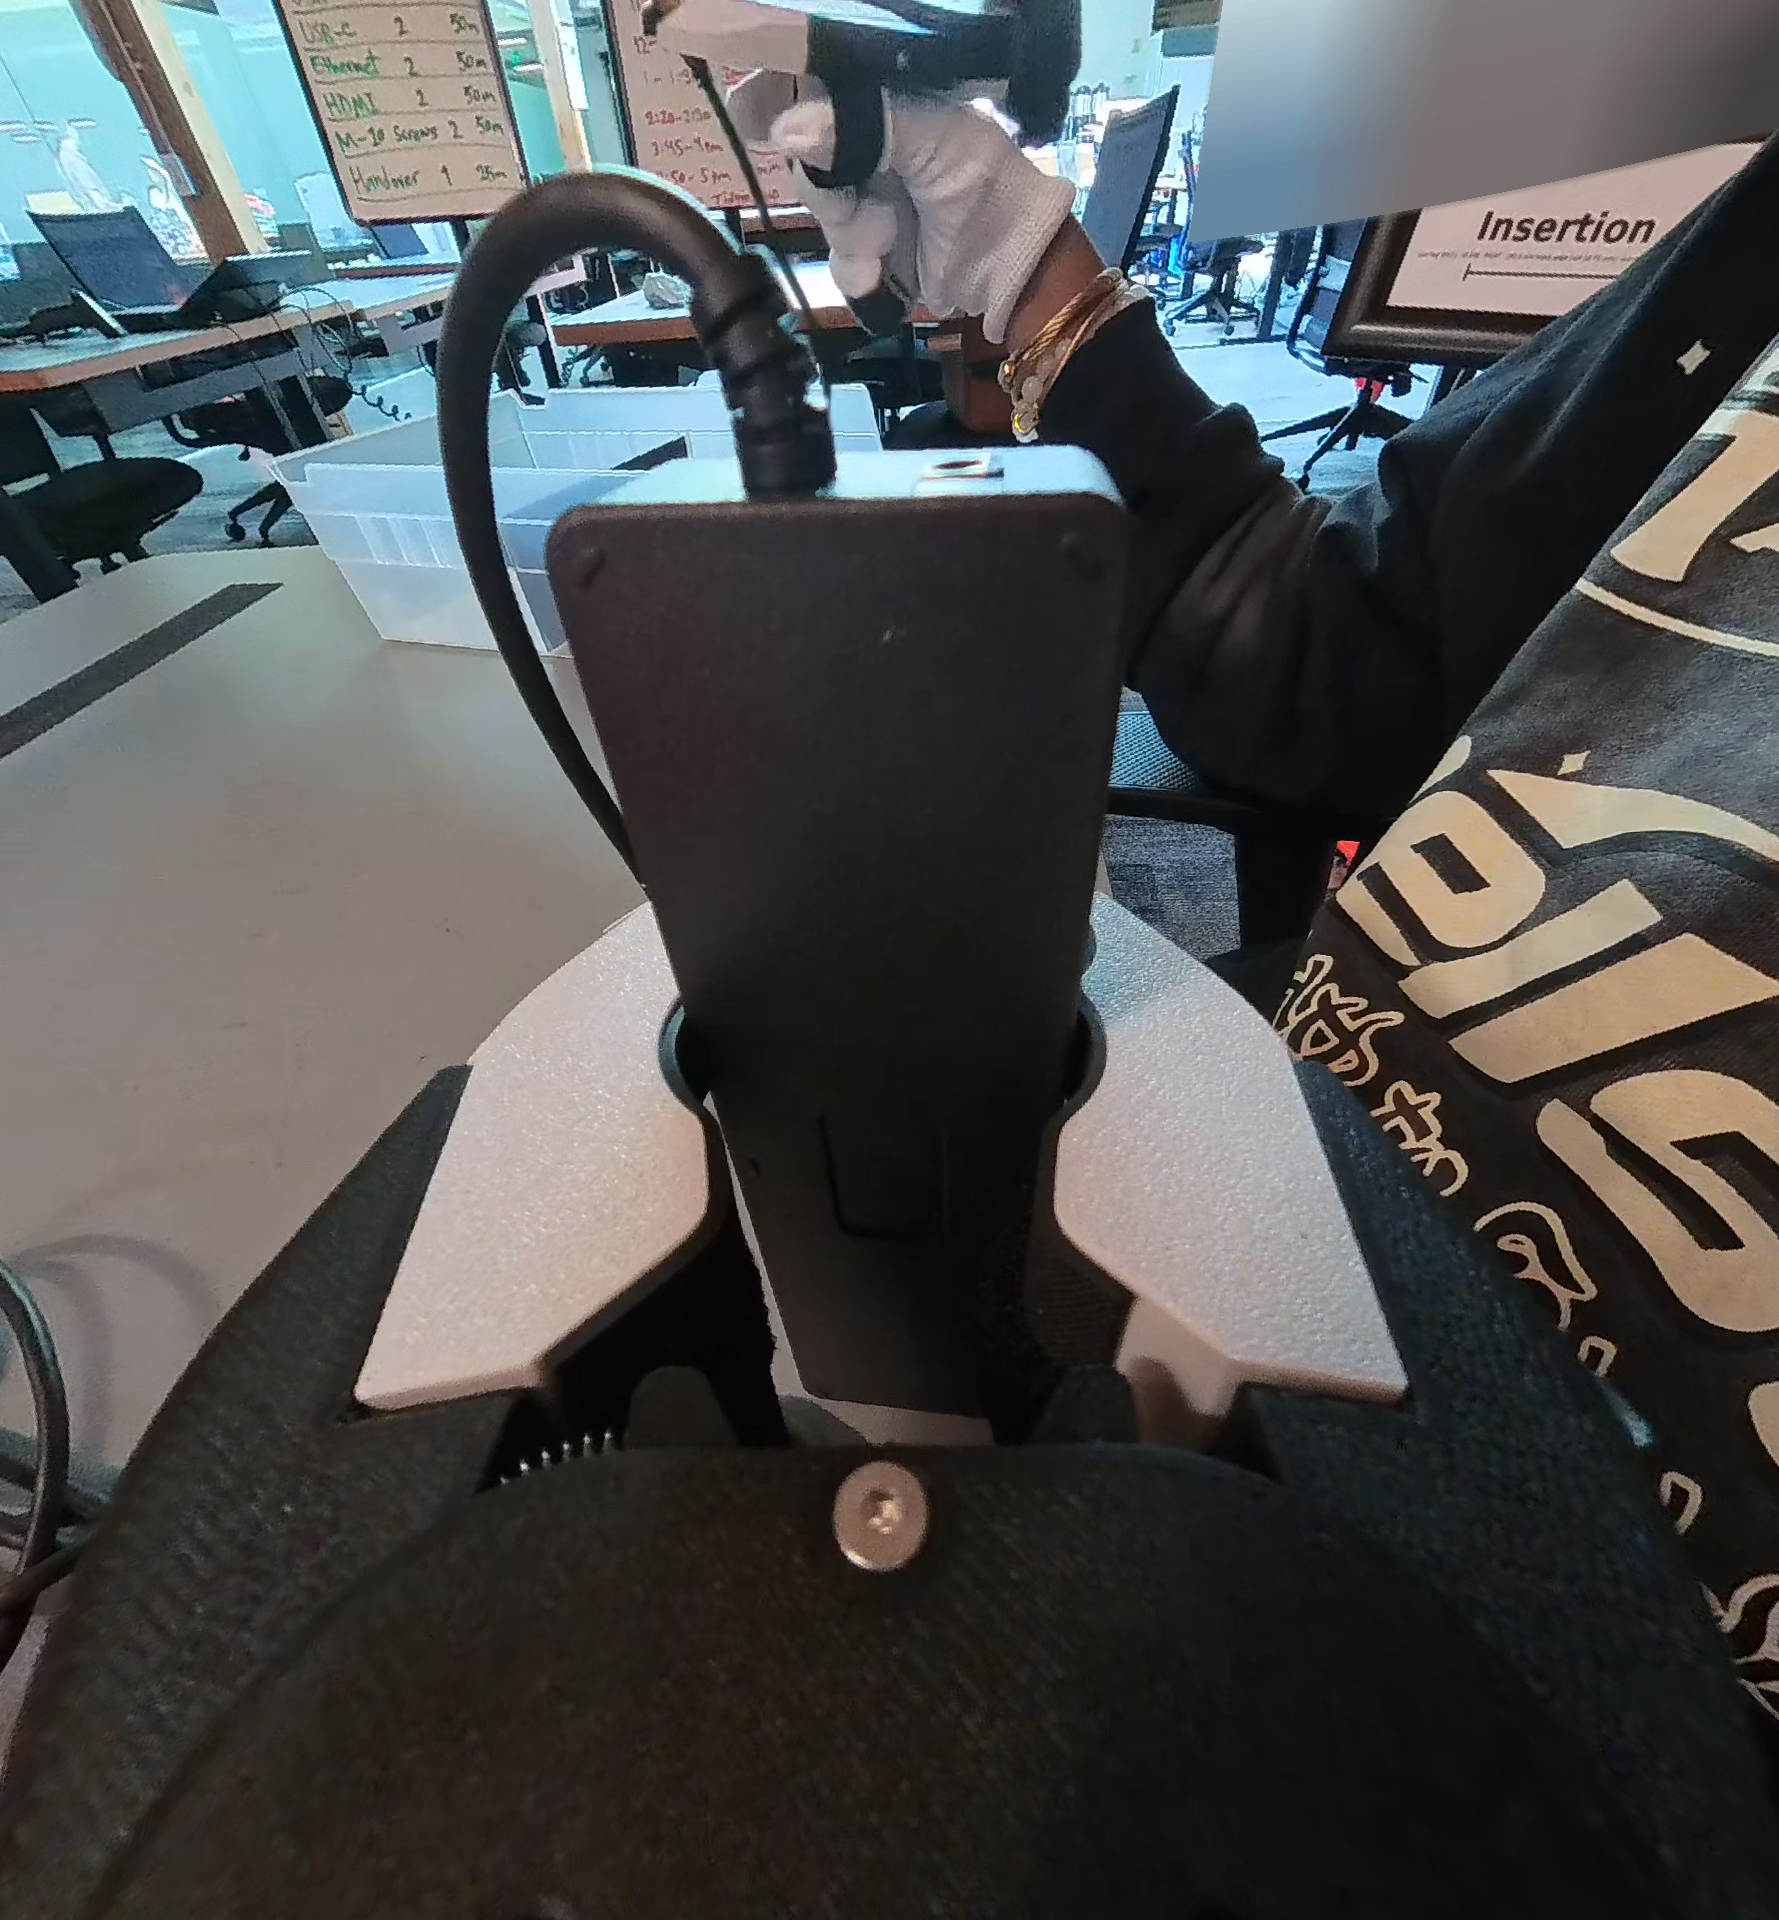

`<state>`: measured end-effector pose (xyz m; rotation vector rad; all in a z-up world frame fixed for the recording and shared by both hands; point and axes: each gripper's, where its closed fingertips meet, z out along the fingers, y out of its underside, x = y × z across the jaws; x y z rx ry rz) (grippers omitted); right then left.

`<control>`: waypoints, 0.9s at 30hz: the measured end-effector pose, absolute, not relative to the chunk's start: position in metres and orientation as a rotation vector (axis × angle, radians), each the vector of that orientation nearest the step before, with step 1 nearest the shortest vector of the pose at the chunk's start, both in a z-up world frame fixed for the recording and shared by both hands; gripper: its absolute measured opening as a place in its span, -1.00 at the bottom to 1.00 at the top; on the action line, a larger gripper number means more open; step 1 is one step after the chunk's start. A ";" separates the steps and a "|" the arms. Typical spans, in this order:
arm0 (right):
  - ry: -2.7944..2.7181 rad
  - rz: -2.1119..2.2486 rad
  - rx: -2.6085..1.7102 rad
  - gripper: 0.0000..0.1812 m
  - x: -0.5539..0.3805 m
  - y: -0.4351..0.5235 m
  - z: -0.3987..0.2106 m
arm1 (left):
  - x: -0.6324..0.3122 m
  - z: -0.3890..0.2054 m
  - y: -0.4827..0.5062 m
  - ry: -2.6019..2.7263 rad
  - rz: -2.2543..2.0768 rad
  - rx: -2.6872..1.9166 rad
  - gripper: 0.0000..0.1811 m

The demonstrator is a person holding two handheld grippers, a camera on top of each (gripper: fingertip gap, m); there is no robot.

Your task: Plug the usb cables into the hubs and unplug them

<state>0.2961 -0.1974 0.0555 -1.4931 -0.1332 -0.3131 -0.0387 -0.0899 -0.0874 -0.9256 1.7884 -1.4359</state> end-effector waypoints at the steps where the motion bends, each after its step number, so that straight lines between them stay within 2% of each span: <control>1: -0.115 -0.371 -1.477 -0.83 0.302 -0.199 0.058 | -0.039 -0.087 -0.090 1.789 -1.435 -0.924 -0.29; 4: -0.051 -0.598 -1.391 -0.83 0.321 -0.205 0.069 | -0.039 -0.087 -0.090 1.788 -1.433 -0.922 -0.28; 9: 0.135 -0.514 -1.436 -0.83 0.338 -0.183 0.051 | -0.039 -0.087 -0.090 1.788 -1.431 -0.920 -0.29; 15: 0.335 -0.316 -1.790 -0.83 0.372 -0.157 -0.040 | -0.039 -0.087 -0.091 1.790 -1.433 -0.917 -0.29; 21: 0.535 -0.478 -2.295 -0.80 0.401 -0.185 -0.126 | -0.039 -0.087 -0.091 1.789 -1.434 -0.919 -0.29; 27: 0.612 -0.533 -2.437 -0.67 0.408 -0.202 -0.147 | -0.039 -0.087 -0.091 1.790 -1.433 -0.918 -0.29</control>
